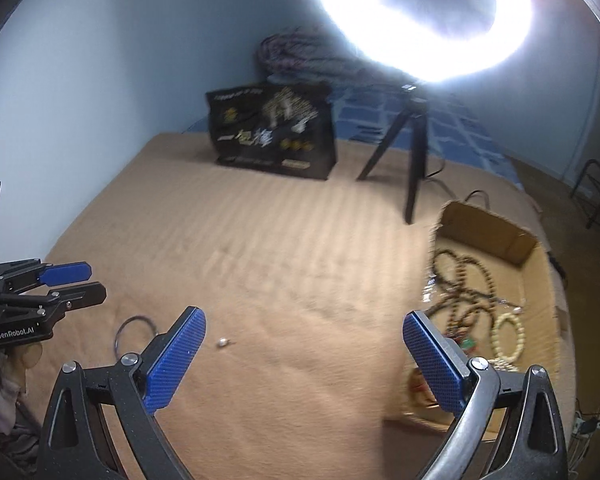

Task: Organize jewelry
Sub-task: 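Move the left tool to the blue bangle while the right tool approaches the second pearl earring, then close the left tool on the blue bangle rim while the right tool grasps the second earring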

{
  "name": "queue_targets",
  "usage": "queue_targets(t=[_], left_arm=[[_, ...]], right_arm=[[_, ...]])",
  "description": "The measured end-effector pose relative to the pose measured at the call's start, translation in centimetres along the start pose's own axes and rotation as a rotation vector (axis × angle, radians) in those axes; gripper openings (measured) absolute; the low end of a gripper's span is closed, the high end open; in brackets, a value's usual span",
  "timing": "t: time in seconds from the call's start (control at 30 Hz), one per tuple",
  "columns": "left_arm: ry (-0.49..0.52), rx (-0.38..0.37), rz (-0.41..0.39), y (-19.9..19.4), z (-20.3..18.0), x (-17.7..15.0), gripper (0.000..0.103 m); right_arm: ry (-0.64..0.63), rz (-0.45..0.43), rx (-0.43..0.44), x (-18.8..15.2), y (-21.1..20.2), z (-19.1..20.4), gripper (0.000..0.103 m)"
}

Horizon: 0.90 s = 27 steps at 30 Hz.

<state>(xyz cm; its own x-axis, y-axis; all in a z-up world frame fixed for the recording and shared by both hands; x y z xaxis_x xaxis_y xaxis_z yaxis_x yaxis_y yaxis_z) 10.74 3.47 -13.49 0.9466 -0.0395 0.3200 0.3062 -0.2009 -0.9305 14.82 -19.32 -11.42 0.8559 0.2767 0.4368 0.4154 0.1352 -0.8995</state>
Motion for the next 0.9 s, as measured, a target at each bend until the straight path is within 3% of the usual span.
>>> queue_targets(t=[0.1, 0.13, 0.2, 0.6, 0.9], left_arm=[[-0.010, -0.018, 0.034, 0.8, 0.9, -0.7, 0.051], [-0.018, -0.029, 0.048, 1.1, 1.1, -1.0, 0.061], [-0.033, -0.046, 0.054, 1.5, 1.7, -1.6, 0.068], [-0.130, -0.137, 0.125, 5.4, 3.7, -4.1, 0.069], [-0.144, -0.125, 0.141, 7.3, 3.4, -4.4, 0.076]], right_arm=[[-0.018, 0.022, 0.001, -0.2, 1.2, 1.0, 0.100], [-0.023, 0.028, 0.003, -0.3, 1.5, 1.2, 0.100], [-0.035, 0.041, 0.010, -0.5, 2.3, 1.8, 0.100], [-0.116, 0.094, 0.034, -1.9, 6.7, 4.0, 0.100], [-0.153, 0.126, 0.033, -1.9, 8.3, 4.3, 0.100]])
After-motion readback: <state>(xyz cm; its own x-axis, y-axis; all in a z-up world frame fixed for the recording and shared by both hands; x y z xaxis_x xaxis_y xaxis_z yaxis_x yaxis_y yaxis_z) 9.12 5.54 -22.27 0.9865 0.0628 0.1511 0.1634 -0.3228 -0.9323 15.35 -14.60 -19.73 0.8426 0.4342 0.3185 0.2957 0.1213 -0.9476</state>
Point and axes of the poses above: each gripper's, at about its wrist camera, not at the fingertips, and y roughly the way its jaws point, z to its left, x to its top, the point moved 3 cm from there along y, roughly the way its jaws point, and after that the axes turned 14 degrees about z, right-handed, at the moved point
